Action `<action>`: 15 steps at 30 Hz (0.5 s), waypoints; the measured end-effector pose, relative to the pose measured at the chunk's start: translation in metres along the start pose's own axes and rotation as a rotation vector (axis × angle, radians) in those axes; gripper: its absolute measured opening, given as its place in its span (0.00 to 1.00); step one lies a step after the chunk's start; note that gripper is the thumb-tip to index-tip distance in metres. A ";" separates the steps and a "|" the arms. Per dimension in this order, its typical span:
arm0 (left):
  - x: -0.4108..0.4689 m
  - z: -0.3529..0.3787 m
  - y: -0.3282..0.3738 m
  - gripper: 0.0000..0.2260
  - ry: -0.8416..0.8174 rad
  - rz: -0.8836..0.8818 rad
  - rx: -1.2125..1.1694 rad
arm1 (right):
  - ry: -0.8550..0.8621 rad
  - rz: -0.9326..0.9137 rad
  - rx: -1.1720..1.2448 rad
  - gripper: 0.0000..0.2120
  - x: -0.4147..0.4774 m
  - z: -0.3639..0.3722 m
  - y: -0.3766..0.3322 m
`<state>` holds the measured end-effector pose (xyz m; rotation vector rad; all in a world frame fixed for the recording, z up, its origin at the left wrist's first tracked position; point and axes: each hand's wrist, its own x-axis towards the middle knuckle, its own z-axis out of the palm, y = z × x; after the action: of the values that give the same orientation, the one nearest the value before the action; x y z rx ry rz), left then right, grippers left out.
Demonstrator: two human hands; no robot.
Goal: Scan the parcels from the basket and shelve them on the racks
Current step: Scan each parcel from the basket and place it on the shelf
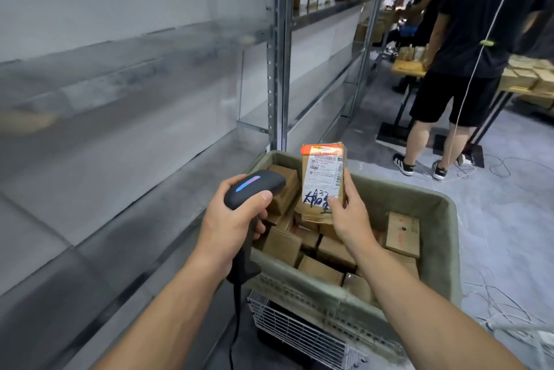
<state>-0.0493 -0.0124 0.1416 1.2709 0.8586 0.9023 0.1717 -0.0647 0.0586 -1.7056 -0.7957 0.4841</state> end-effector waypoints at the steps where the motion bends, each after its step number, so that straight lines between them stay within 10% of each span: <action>1: -0.003 -0.002 0.002 0.22 -0.001 0.005 -0.003 | -0.001 -0.015 0.003 0.34 -0.001 0.001 -0.003; 15: -0.026 -0.012 0.025 0.22 -0.030 0.069 -0.009 | 0.019 -0.077 0.007 0.33 -0.008 0.001 -0.039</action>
<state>-0.0729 -0.0293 0.1660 1.3101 0.7903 0.9382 0.1557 -0.0646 0.0945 -1.6640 -0.8422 0.4169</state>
